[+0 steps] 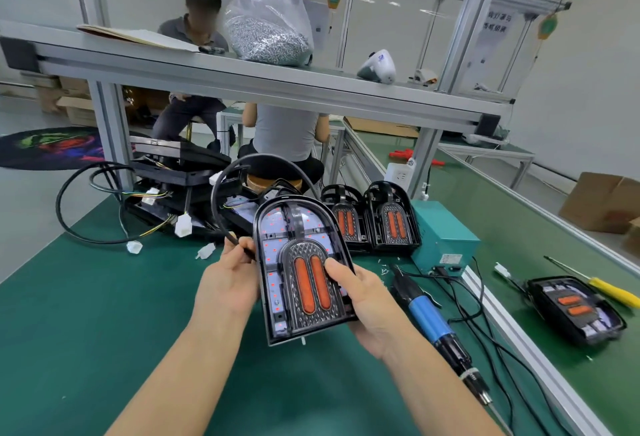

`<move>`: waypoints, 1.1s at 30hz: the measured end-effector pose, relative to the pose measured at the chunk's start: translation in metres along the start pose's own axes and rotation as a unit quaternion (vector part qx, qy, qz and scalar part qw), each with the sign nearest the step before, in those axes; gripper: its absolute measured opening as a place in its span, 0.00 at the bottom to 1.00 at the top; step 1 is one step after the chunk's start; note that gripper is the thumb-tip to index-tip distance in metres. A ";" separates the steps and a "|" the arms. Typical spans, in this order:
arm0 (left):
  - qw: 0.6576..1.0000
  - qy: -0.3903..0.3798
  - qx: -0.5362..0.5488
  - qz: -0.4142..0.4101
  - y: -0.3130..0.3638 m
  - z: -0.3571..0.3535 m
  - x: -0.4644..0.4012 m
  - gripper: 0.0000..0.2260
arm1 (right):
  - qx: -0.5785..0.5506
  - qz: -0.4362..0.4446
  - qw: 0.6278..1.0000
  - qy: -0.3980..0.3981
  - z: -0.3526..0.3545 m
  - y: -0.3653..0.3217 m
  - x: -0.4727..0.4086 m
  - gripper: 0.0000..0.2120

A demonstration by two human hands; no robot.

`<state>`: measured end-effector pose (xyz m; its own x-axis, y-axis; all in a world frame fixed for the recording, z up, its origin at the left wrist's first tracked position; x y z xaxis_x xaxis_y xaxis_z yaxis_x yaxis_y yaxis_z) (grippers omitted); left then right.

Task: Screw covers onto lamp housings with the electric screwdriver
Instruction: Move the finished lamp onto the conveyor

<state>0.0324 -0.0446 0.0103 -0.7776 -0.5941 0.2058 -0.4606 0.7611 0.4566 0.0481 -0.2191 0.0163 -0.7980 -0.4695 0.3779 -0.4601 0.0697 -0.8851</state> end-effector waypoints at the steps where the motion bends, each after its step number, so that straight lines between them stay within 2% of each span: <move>1: 0.995 0.003 0.101 0.026 -0.006 0.002 -0.004 0.16 | -0.002 -0.003 1.000 -0.001 0.000 0.000 0.001 0.14; 3: 0.986 -0.019 0.149 0.066 -0.004 -0.005 0.003 0.11 | -0.002 -0.008 1.000 -0.003 0.000 0.000 0.003 0.16; 7: 0.993 -0.064 0.088 0.053 -0.001 -0.012 0.012 0.10 | -0.007 -0.024 1.000 -0.015 0.000 0.000 0.005 0.17; 10: 0.988 -0.095 0.100 0.064 0.005 -0.020 0.020 0.25 | -0.012 -0.043 0.999 -0.031 -0.001 0.002 0.007 0.18; 15: 0.988 -0.114 -0.036 0.101 -0.004 -0.019 0.018 0.22 | -0.008 -0.062 0.996 -0.056 -0.005 0.005 0.011 0.19; 19: 0.978 -0.139 -0.067 0.141 -0.013 -0.025 0.027 0.22 | -0.026 -0.058 0.996 -0.068 0.001 0.005 0.015 0.28; 22: 0.971 -0.155 -0.070 0.167 -0.019 -0.026 0.029 0.23 | -0.041 -0.051 0.995 -0.079 0.007 0.005 0.019 0.28; 26: 0.979 -0.166 -0.061 0.100 -0.021 -0.035 0.034 0.13 | -0.067 -0.023 0.996 -0.060 0.011 0.002 0.025 0.25; 28: 0.979 -0.172 -0.065 0.084 -0.022 -0.035 0.035 0.13 | -0.063 -0.001 0.997 -0.038 0.015 0.001 0.029 0.23; 31: 0.954 -0.250 -0.094 0.135 -0.025 -0.031 0.045 0.19 | -0.069 0.047 0.996 -0.014 0.020 -0.002 0.034 0.22; 33: 0.931 -0.320 -0.133 0.117 -0.028 -0.030 0.056 0.19 | -0.071 0.081 0.994 0.008 0.023 -0.004 0.037 0.23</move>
<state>0.0152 -0.1071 0.0351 -0.9783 -0.0787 -0.1917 -0.1900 0.7092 0.6790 0.0295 -0.2570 0.0271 -0.8720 -0.4276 0.2382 -0.3740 0.2681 -0.8879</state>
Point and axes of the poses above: each hand's wrist, its own x-axis away from the middle knuckle, its own z-axis out of the back of the hand, y = z × x, the point moved 2 cm from there along -x, towards the middle knuckle, and after that the axes turned 14 degrees about -z, right-handed, at the moved point
